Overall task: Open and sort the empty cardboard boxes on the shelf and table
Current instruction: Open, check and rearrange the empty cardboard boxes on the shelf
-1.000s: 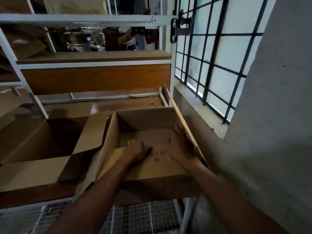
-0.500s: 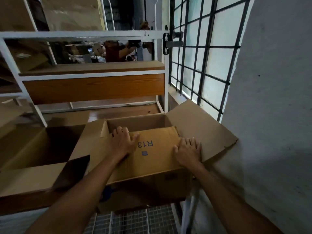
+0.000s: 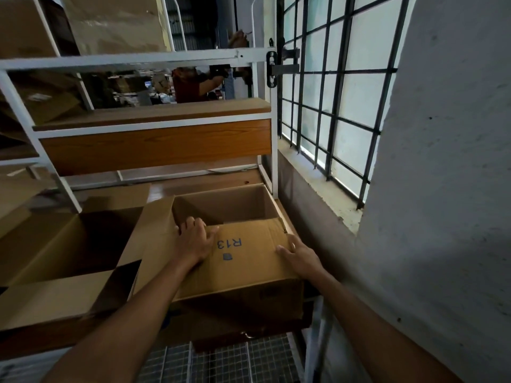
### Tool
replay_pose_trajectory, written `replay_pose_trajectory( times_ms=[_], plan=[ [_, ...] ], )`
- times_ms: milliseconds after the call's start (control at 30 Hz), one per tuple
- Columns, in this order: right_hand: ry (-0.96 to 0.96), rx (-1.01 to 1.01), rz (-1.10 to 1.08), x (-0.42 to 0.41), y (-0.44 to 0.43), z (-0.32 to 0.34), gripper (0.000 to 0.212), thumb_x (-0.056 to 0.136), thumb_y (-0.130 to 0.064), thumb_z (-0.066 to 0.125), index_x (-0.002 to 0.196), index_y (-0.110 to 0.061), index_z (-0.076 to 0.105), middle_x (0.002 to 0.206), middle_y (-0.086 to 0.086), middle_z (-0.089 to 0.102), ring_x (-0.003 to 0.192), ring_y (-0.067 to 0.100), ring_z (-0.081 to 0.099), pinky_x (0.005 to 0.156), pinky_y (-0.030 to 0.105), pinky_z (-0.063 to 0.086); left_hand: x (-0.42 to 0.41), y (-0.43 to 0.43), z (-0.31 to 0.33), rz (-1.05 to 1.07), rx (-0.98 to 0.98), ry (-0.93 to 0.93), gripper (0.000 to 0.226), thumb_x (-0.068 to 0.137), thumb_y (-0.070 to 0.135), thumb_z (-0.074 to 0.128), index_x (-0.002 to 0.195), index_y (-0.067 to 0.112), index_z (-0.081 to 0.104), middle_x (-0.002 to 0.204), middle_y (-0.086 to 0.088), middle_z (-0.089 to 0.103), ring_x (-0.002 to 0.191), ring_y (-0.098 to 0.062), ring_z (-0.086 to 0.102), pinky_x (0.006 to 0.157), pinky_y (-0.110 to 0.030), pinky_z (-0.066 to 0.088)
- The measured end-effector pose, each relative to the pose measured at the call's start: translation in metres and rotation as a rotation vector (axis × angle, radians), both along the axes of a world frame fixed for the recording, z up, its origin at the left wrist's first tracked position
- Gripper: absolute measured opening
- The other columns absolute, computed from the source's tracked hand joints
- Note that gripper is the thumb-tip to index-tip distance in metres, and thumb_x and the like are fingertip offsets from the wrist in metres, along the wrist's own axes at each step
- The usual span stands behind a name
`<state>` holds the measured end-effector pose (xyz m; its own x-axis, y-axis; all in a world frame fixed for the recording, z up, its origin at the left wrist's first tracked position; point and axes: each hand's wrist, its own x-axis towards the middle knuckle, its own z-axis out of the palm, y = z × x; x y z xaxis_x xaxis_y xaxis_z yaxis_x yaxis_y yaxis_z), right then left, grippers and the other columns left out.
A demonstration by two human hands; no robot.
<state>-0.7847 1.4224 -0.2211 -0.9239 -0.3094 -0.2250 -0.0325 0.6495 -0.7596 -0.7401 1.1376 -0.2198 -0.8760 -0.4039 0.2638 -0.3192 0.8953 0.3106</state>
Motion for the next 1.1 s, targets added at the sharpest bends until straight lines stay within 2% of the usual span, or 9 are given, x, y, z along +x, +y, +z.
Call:
replay_pose_trajectory(
  times_ms=[167,333,433,500,633,733,833,967,1100],
  plan=[
    [-0.017,-0.203,-0.149,-0.008,0.001,0.004,0.065,0.099,-0.059,0.031,0.147,-0.016,0.04,0.144,0.013,0.047,0.126,0.03,0.049,0.106,0.044,0.04,-0.009,-0.002,0.024,-0.021,-0.068,0.187,0.054,0.094,0.063,0.027,0.103,0.016,0.051,0.103,-0.005,0.054,0.097,-0.025,0.054,0.104,-0.053,0.035],
    [0.158,-0.277,-0.274,-0.014,0.006,0.008,0.072,0.099,-0.06,0.018,0.132,-0.008,0.056,0.132,0.019,0.058,0.121,0.033,0.053,0.103,0.04,0.037,-0.004,0.004,0.043,-0.056,-0.25,0.342,0.054,0.095,0.062,0.025,0.097,0.014,0.049,0.096,-0.007,0.055,0.091,-0.024,0.052,0.101,-0.051,0.037],
    [0.255,-0.452,-0.296,-0.014,0.0,0.018,0.083,0.092,-0.072,0.011,0.096,-0.016,0.072,0.096,0.01,0.073,0.092,0.028,0.066,0.09,0.046,0.049,0.005,0.01,0.049,-0.051,-0.213,0.385,0.059,0.093,0.064,0.027,0.099,0.01,0.051,0.098,-0.011,0.056,0.091,-0.026,0.053,0.097,-0.045,0.035],
    [0.262,-0.575,-0.341,-0.014,-0.005,0.023,0.085,0.093,-0.072,0.012,0.072,-0.014,0.071,0.073,0.008,0.071,0.075,0.028,0.066,0.077,0.044,0.053,0.011,0.013,0.052,-0.055,-0.192,0.415,0.065,0.092,0.067,0.026,0.1,0.008,0.052,0.1,-0.014,0.058,0.091,-0.028,0.054,0.094,-0.046,0.037],
    [0.202,-0.699,-0.467,0.0,-0.013,0.042,0.071,0.097,-0.064,0.02,0.076,-0.016,0.068,0.085,0.011,0.069,0.084,0.029,0.063,0.071,0.034,0.044,0.026,0.015,0.062,-0.08,-0.128,0.418,0.061,0.091,0.069,0.03,0.1,0.012,0.049,0.099,-0.011,0.055,0.087,-0.025,0.052,0.084,-0.042,0.043],
    [0.153,-0.789,-0.537,0.011,-0.015,0.04,0.058,0.098,-0.063,0.023,0.084,-0.024,0.064,0.101,0.009,0.069,0.094,0.024,0.062,0.08,0.036,0.046,0.04,0.023,0.072,-0.117,-0.086,0.412,0.04,0.097,0.054,0.036,0.098,0.016,0.051,0.095,-0.004,0.054,0.088,-0.022,0.053,0.082,-0.035,0.038],
    [0.053,-0.868,-0.594,0.022,-0.011,0.045,0.062,0.096,-0.065,0.025,0.086,-0.019,0.065,0.104,0.012,0.071,0.097,0.027,0.064,0.093,0.045,0.05,0.057,0.029,0.102,-0.125,-0.063,0.326,0.02,0.102,0.037,0.036,0.093,0.025,0.05,0.083,0.002,0.055,0.08,-0.019,0.057,0.075,-0.032,0.035],
    [-0.043,-1.001,-0.643,0.039,0.003,0.059,0.063,0.096,-0.062,0.032,0.085,-0.01,0.065,0.089,0.012,0.071,0.083,0.028,0.064,0.078,0.039,0.05,0.077,0.027,0.157,-0.202,0.147,0.136,0.024,0.101,0.024,0.044,0.085,0.02,0.06,0.089,-0.007,0.065,0.081,-0.019,0.058,0.063,-0.028,0.036],
    [-0.001,-1.056,-0.61,0.06,0.019,0.058,0.051,0.095,-0.058,0.042,0.097,-0.013,0.066,0.098,0.009,0.069,0.09,0.024,0.062,0.083,0.038,0.045,0.118,0.022,0.185,-0.472,0.413,-0.32,0.016,0.098,0.016,0.052,0.096,0.018,0.068,0.099,-0.005,0.067,0.09,-0.021,0.061,0.069,-0.026,0.047]
  ],
)
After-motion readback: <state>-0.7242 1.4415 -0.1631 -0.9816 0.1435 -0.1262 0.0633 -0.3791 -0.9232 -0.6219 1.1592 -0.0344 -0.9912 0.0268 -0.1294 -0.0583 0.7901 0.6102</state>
